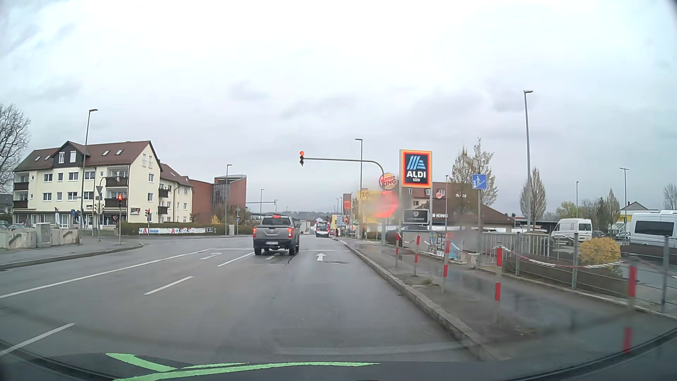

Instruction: Follow the waypoints while adhering to traffic rules and regulations

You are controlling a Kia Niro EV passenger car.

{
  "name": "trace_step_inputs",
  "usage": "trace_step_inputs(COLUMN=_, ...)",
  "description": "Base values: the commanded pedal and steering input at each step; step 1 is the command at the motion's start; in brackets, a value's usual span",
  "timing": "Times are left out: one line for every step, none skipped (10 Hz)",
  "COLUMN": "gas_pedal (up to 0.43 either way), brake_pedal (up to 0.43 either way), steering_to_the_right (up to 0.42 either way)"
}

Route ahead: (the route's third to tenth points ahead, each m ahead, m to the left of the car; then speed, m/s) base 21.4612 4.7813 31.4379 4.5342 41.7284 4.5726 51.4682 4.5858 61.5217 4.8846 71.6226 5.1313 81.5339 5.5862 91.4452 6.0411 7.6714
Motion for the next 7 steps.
trace_step_inputs(gas_pedal=0.0, brake_pedal=0.238, steering_to_the_right=-0.011)
trace_step_inputs(gas_pedal=0.0, brake_pedal=0.238, steering_to_the_right=-0.01)
trace_step_inputs(gas_pedal=0.0, brake_pedal=0.238, steering_to_the_right=-0.009)
trace_step_inputs(gas_pedal=0.0, brake_pedal=0.238, steering_to_the_right=-0.008)
trace_step_inputs(gas_pedal=0.0, brake_pedal=0.238, steering_to_the_right=-0.007)
trace_step_inputs(gas_pedal=0.0, brake_pedal=0.238, steering_to_the_right=-0.005)
trace_step_inputs(gas_pedal=0.0, brake_pedal=0.238, steering_to_the_right=-0.006)
